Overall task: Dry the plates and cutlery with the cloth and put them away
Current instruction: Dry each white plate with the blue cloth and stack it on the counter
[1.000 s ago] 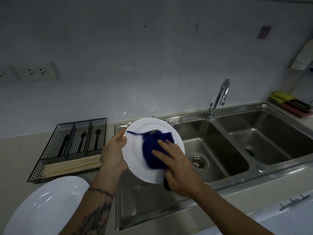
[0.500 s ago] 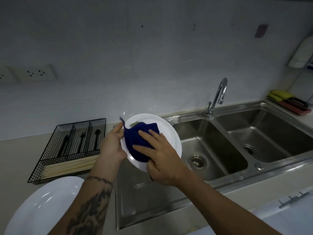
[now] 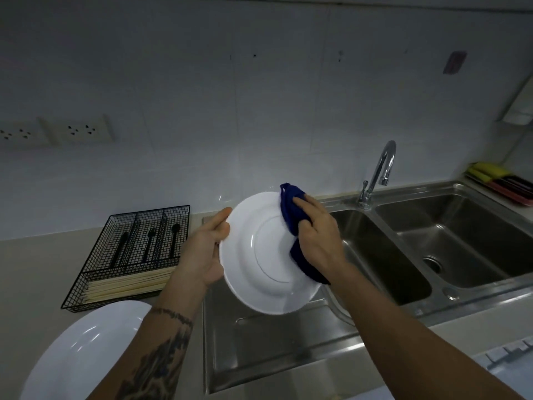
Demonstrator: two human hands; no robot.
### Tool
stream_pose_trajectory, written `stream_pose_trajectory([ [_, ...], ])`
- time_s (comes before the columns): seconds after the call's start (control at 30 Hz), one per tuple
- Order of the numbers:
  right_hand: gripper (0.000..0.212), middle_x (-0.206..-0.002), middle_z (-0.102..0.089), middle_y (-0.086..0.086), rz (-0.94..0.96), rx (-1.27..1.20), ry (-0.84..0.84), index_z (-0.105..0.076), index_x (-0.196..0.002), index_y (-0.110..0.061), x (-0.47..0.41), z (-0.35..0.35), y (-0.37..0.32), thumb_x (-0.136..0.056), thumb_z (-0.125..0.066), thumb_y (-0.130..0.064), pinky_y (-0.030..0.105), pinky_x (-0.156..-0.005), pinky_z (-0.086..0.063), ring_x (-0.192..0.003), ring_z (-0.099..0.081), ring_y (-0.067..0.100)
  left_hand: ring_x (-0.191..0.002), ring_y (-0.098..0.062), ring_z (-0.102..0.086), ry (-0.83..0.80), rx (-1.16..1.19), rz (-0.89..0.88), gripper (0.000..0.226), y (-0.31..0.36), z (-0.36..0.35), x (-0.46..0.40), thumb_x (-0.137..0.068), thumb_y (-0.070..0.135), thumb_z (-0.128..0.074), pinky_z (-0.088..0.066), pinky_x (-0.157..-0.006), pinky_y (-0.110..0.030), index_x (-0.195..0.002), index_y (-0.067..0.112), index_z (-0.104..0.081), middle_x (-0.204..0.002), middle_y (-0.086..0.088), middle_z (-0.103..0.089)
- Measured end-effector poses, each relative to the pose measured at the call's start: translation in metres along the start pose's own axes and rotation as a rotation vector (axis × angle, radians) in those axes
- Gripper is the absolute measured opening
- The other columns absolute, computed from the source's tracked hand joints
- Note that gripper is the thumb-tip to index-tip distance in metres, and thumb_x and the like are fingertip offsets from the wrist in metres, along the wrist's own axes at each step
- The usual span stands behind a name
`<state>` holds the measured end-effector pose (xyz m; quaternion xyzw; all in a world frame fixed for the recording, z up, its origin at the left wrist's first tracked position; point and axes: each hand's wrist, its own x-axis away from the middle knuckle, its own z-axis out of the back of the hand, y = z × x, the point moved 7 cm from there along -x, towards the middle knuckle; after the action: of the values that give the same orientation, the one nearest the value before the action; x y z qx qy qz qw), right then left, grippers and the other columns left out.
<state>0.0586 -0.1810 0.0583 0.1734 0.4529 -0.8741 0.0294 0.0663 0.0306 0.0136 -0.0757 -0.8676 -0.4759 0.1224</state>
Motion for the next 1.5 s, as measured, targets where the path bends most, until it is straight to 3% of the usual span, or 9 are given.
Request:
stream_pose_trajectory([
  [0.1,0.059,-0.153,-0.037,-0.004,0.157,0.159,-0.108,-0.054,-0.138,-0.021,0.001,-0.014,-0.028,-0.081,-0.039,-0.018,0.021,-0.112,-0.018,-0.136,-0.033,0.015,-0.091,-0.023,-0.068,-0.011,-0.037,-0.007,0.031,-0.001,-0.006,0.004,-0.097,-0.001,-0.048,-0.058,-0.068,-0.032,-0.114,0.018,-0.065,-0.112,-0.01,-0.07],
  [0.2,0.056,-0.151,-0.04,0.0,0.328,0.255,-0.171,-0.058,-0.134,-0.02,0.009,-0.03,-0.041,-0.081,-0.041,-0.017,0.025,-0.113,-0.018,-0.135,-0.034,0.019,-0.093,-0.026,-0.069,-0.01,-0.04,-0.014,0.03,-0.002,-0.005,0.006,-0.097,0.0,-0.049,-0.057,-0.072,-0.035,-0.113,0.019,-0.067,-0.109,-0.011,-0.072],
  [0.4,0.057,-0.155,-0.033,-0.001,-0.002,0.07,-0.106,-0.049,-0.142,-0.019,0.014,-0.018,0.0,-0.088,-0.042,-0.006,0.019,-0.111,-0.017,-0.14,-0.032,0.018,-0.08,-0.021,-0.068,0.035,-0.056,-0.052,0.032,0.007,0.017,0.012,-0.095,-0.002,-0.051,-0.058,-0.069,-0.033,-0.114,0.017,-0.069,-0.095,-0.005,-0.075],
  [0.63,0.061,-0.155,-0.033,0.0,0.23,0.19,-0.203,-0.048,-0.142,-0.02,0.028,-0.054,-0.038,-0.083,-0.036,-0.021,0.036,-0.119,-0.02,-0.139,-0.028,0.02,-0.088,-0.027,-0.071,-0.029,-0.103,-0.043,0.033,0.005,0.015,0.022,-0.095,-0.003,-0.049,-0.058,-0.073,-0.037,-0.113,0.016,-0.07,-0.104,-0.011,-0.075],
  [0.87,0.062,-0.154,-0.027,-0.002,-0.134,-0.129,-0.153,-0.034,-0.15,-0.021,0.024,-0.054,-0.003,-0.092,-0.039,-0.002,0.025,-0.109,-0.024,-0.136,-0.032,0.018,-0.094,-0.028,-0.07,-0.053,-0.176,-0.107,0.037,0.023,0.042,0.03,-0.092,-0.006,-0.052,-0.056,-0.077,-0.039,-0.115,0.018,-0.07,-0.112,-0.006,-0.073],
  [1.0,0.066,-0.145,-0.026,-0.008,-0.101,-0.184,-0.173,-0.024,-0.152,-0.028,0.026,-0.064,-0.019,-0.093,-0.037,-0.001,0.035,-0.111,-0.031,-0.13,-0.034,0.016,-0.095,-0.023,-0.071,-0.164,-0.232,-0.162,0.042,0.041,0.048,0.037,-0.09,-0.009,-0.052,-0.059,-0.072,-0.034,-0.116,0.021,-0.067,-0.113,-0.003,-0.074],
  [1.3,0.044,-0.081,-0.066,-0.012,-0.087,-0.236,-0.181,-0.062,-0.085,-0.029,0.029,-0.061,-0.036,-0.072,-0.05,0.011,0.022,-0.06,-0.051,-0.072,-0.061,0.004,-0.095,-0.015,-0.071,-0.285,-0.605,-0.403,0.04,0.077,0.053,0.049,-0.084,-0.008,-0.065,-0.056,-0.081,-0.024,-0.112,0.02,-0.07,-0.104,-0.004,-0.076],
  [1.4,0.041,-0.077,-0.067,-0.006,-0.127,-0.298,-0.093,-0.064,-0.081,-0.024,0.039,-0.063,-0.028,-0.071,-0.051,0.013,0.027,-0.057,-0.051,-0.071,-0.063,0.013,-0.092,-0.01,-0.07,-0.086,-0.708,-0.531,0.028,0.084,0.059,0.051,-0.081,0.001,-0.074,-0.053,-0.079,-0.018,-0.097,0.024,-0.075,-0.096,0.004,-0.076],
  [1.5,0.038,-0.077,-0.065,-0.003,-0.134,-0.375,-0.005,-0.062,-0.078,-0.019,0.044,-0.065,-0.025,-0.072,-0.051,0.017,0.025,-0.054,-0.049,-0.069,-0.06,0.014,-0.111,-0.011,-0.059,0.159,-0.783,-0.601,0.027,0.081,0.072,0.047,-0.078,0.035,-0.078,-0.046,-0.095,-0.023,-0.104,0.032,-0.073,-0.12,0.006,-0.064],
])
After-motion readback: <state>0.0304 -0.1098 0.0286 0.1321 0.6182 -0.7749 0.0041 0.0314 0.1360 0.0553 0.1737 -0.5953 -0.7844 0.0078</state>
